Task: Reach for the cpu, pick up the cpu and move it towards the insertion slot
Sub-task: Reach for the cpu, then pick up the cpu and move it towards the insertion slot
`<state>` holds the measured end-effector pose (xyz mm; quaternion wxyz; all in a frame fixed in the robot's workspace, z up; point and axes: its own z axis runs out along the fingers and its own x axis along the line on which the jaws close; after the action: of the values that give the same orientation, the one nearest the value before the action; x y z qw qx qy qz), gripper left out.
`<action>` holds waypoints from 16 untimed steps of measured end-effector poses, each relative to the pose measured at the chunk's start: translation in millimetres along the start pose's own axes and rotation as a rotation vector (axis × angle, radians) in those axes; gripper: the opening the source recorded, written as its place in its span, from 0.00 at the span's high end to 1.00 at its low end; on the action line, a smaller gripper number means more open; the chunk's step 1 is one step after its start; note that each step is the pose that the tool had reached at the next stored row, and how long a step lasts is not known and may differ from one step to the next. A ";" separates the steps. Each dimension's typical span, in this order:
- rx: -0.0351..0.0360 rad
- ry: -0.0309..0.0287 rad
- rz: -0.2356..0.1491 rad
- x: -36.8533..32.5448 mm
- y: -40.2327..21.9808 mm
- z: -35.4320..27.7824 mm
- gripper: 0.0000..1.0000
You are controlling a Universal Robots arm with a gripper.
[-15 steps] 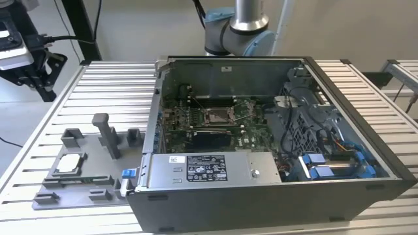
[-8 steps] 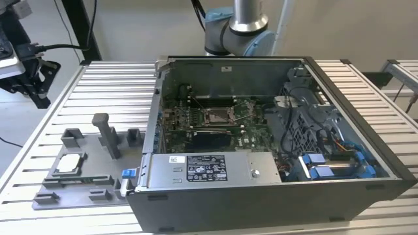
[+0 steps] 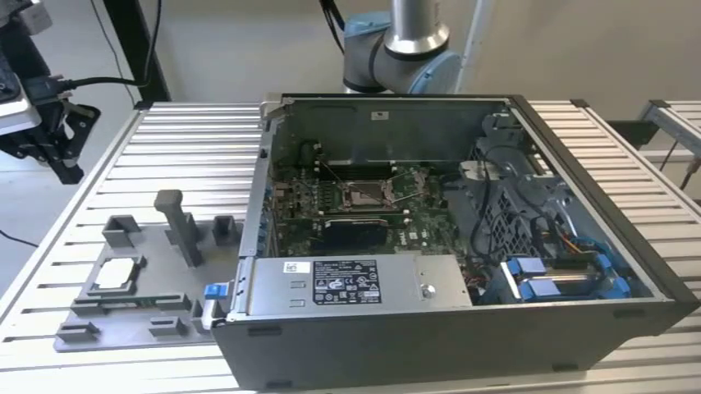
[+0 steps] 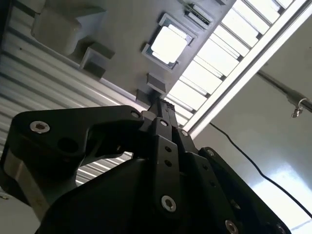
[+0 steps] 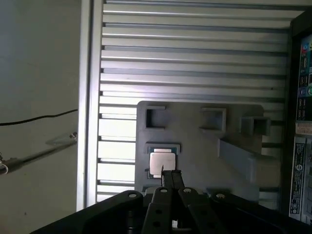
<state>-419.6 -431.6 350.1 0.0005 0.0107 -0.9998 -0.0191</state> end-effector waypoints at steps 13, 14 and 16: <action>0.0000 0.0001 -0.003 0.0 0.0 0.0 0.00; 0.0000 0.0001 -0.003 0.0 0.0 0.0 0.00; 0.0001 0.0002 -0.004 0.0 0.0 0.0 0.00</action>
<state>-419.6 -431.6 350.1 0.0005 0.0125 -0.9997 -0.0191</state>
